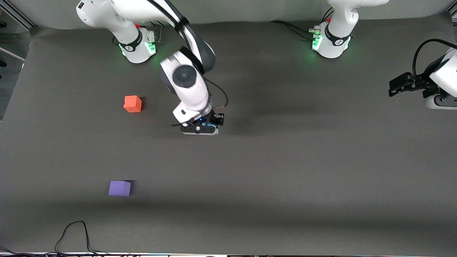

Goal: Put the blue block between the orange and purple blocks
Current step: 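Lift the blue block with the right gripper and carry it past the orange block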

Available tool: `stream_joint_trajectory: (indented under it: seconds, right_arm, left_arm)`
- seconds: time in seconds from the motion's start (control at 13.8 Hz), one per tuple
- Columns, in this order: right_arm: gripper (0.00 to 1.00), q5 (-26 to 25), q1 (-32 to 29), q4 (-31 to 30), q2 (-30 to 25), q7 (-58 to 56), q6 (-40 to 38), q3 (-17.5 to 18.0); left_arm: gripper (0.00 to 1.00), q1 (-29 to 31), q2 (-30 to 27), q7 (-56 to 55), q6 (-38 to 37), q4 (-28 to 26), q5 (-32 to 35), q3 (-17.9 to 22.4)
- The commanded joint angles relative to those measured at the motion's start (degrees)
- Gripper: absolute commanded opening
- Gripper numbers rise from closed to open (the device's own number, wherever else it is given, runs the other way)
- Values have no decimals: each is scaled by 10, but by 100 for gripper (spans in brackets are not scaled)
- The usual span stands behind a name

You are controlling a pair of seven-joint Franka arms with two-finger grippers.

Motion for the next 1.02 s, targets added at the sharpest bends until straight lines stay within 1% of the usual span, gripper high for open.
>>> stream_joint_trajectory:
  seconds: [0.0,0.07,0.15,0.22,0.29,0.36,0.51,0.58,0.73,0.87,0.94]
  right_arm:
    - [30,7,0,130,-13,-3,-158,-30]
    - [30,12,-1,173,-16,-18,-211,-37]
    - [30,19,-9,195,-22,-32,-246,-40]
    - [30,19,-18,198,-39,-45,-268,-42]
    - [30,19,-20,192,-55,-60,-277,-46]
    - [30,19,-19,177,-68,-83,-293,-57]
    - [30,12,-19,134,-101,-120,-298,-85]
    - [30,9,-19,111,-121,-134,-297,-102]
    - [30,-10,-18,65,-158,-203,-298,-153]
    - [30,-29,-18,27,-191,-270,-299,-212]
    - [30,-31,-18,19,-199,-308,-299,-244]
  left_arm:
    - [100,5,-5,13,-3,2,-2,-2]
    - [100,5,-5,16,-3,2,-2,-2]
    - [100,5,-5,16,-3,1,-2,-2]
    - [100,5,-5,16,-3,0,-8,-3]
    - [100,4,-5,16,-3,0,-9,-3]
    - [100,4,-5,16,-3,0,-9,-3]
    - [100,3,-4,15,-2,1,-10,-3]
    - [100,3,-4,16,-2,0,-9,-2]
    - [100,3,-4,15,-2,1,-9,-2]
    - [100,3,-3,16,-5,2,-9,-2]
    - [100,2,-2,16,-3,2,-9,-2]
